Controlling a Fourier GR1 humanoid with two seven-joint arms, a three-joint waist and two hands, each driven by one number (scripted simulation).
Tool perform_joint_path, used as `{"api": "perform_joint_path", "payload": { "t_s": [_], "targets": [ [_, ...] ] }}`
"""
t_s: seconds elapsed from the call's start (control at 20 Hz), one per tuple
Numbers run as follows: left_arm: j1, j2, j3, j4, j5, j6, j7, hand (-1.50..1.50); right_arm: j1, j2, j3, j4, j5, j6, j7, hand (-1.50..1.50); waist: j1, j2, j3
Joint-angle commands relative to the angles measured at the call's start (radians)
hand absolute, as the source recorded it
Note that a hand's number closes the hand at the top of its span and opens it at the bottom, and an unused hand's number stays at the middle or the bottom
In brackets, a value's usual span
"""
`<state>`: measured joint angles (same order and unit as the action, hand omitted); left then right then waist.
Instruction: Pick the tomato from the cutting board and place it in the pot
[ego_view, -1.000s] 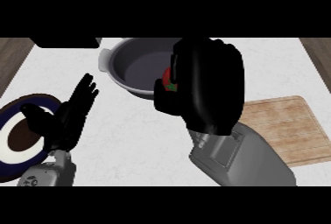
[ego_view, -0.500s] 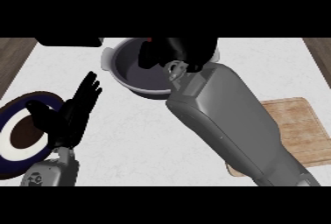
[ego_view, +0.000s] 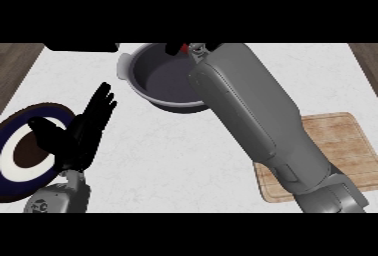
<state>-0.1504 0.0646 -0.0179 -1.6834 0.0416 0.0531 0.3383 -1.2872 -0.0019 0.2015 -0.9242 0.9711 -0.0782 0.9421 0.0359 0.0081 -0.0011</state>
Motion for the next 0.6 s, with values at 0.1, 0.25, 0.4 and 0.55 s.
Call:
{"api": "perform_joint_path", "payload": {
  "t_s": [0.1,0.25,0.4,0.55],
  "targets": [
    [-0.036,-0.028,-0.025,-0.010,-0.026,0.032,0.029,0.00,-0.015,0.002,-0.047,0.225,-0.099,-0.079,-0.140,1.50,0.001,0.004,0.001],
    [-0.007,-0.011,-0.032,-0.048,-0.010,0.004,0.055,0.00,0.019,0.002,-0.064,0.239,-0.209,-0.208,-0.063,-1.50,0.025,0.005,0.001],
    [-0.055,-0.005,0.000,0.010,-0.001,0.004,0.028,0.00,-0.037,0.002,-0.118,0.307,-0.299,-0.209,-0.102,-1.50,0.019,0.008,0.000],
    [-0.039,-0.008,-0.019,0.010,-0.001,-0.017,0.004,0.00,0.028,0.002,-0.075,0.317,-0.401,-0.365,-0.166,-1.50,0.046,0.010,0.000]
  ]
}}
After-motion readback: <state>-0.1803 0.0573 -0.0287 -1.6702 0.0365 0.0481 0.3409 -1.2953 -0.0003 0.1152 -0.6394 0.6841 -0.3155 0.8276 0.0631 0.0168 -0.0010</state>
